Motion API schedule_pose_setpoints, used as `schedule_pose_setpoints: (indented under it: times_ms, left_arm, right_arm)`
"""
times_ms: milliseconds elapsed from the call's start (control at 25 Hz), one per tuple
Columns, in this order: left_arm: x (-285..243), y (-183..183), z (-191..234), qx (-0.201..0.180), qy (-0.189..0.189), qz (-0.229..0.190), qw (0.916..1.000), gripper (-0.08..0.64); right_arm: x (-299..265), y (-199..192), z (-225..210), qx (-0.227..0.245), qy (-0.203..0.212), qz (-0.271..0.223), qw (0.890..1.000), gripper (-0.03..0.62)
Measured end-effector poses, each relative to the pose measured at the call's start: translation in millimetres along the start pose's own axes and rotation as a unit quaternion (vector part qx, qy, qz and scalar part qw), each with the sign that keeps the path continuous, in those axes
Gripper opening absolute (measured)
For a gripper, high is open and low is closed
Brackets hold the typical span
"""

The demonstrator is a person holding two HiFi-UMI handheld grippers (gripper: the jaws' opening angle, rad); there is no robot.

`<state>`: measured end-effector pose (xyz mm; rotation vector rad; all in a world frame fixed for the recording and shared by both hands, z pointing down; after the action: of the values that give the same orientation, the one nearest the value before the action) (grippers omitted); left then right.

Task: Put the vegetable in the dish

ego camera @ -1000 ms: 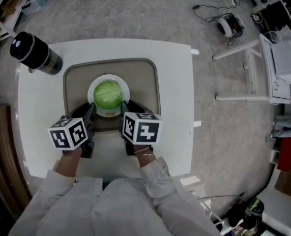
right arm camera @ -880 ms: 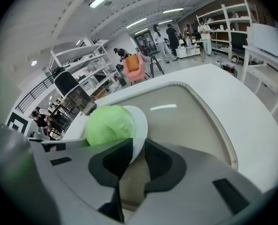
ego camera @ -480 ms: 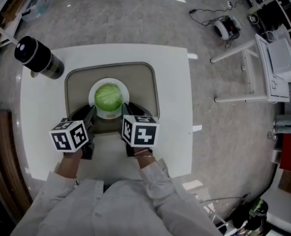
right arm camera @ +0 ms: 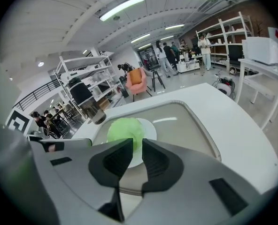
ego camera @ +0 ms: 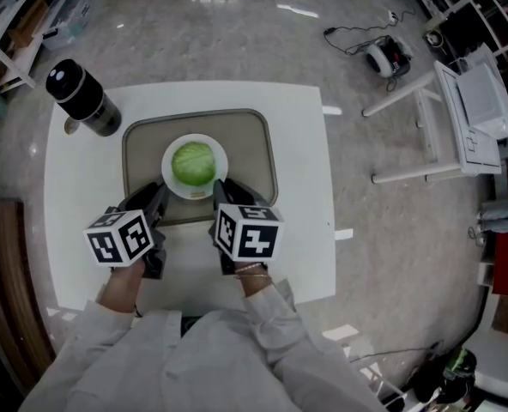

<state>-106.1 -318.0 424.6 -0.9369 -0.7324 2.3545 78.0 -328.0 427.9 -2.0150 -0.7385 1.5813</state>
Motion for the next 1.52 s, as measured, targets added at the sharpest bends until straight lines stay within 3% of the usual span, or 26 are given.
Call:
schedule_pose_setpoints:
  times_ms: [480,600,920,1160,1280,1520]
  left_arm:
    - [84.5,-16.3,-50.2,-0.058,-0.07,-0.038,0.9951,0.089]
    - [108.2,-26.4,-68.1,-0.076,-0.086,-0.051,0.9921,0.049]
    - [155.2,-50.0,-108.9,-0.119,-0.131,-0.069,0.9817,0.009]
    - [179.0,-69.3,-135.3,-0.137,-0.201,-0.076,0.967,0.008]
    - [188.6,-76.4,-145.3,-0.126,-0.247,-0.077,0.9576,0.008]
    - [193.9,-82.9,-147.4,-0.131,-0.245,-0.073,0.958,0.008]
  right_arm:
    - [98.4,-28.6,44.7,-0.022,0.07,-0.084,0.994,0.043]
    - [126.8,-41.5,54.7,-0.011,0.08,-0.104,0.991,0.029]
    - [186.5,-71.8,70.7,0.012,0.091,-0.137,0.986,0.014]
    - [223.4,-86.7,88.4,0.024,0.14,-0.177,0.974,0.012]
    - [235.1,-94.8,91.2,0.043,0.142,-0.18,0.973,0.012]
    - [232.9,-106.7,77.2,0.041,0.132,-0.158,0.978,0.014]
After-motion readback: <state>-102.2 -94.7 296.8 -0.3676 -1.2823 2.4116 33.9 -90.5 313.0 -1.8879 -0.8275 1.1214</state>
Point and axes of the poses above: the fingertips, and each gripper's own axes: x backward along the fingers, z to its left, y out of its top, the point moved 6 cm from there along x, backward along the fingers, and after that the axes turned 12 degrees about -y, right-handed, at the moved point
